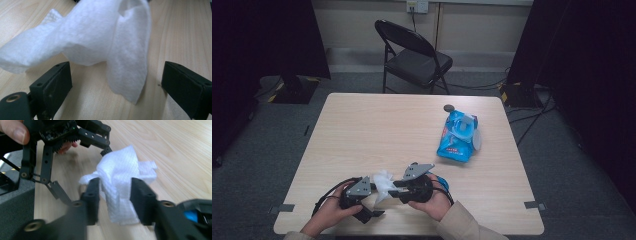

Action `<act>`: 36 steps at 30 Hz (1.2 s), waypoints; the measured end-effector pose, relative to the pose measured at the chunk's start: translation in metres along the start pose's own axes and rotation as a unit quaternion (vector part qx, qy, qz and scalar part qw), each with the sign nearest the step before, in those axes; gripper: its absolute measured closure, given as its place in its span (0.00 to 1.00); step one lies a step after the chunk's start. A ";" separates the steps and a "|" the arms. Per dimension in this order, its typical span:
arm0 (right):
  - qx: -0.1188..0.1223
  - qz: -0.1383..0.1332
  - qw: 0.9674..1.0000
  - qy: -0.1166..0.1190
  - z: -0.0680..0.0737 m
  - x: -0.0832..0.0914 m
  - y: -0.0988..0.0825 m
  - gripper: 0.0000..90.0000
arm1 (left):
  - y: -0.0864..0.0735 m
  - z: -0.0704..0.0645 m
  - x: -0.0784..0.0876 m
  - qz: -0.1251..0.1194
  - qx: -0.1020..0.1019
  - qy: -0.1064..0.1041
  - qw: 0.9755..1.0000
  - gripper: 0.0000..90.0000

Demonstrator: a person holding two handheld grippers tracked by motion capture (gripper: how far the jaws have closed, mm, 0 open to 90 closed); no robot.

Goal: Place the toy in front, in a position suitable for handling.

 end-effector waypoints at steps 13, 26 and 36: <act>0.009 0.017 0.998 -0.063 -0.008 0.057 -0.028 0.25 | 0.000 0.000 0.000 -0.001 0.001 0.003 1.000 0.10; -0.027 0.055 0.990 -0.127 -0.025 0.081 -0.086 0.21 | 0.000 0.000 0.000 -0.003 0.001 0.002 1.000 0.10; -0.030 0.080 0.989 -0.121 -0.027 0.070 -0.099 0.20 | 0.000 -0.001 0.000 -0.003 0.001 0.002 1.000 0.10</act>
Point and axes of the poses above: each handheld gripper's, and its own axes: x roughly backward along the jaws, y roughly out of its top, z roughly to its left, the point moved 3 cm from there along -x, roughly forward along the jaws, and after that the axes turned 15 degrees about x, right-handed, at the moved point
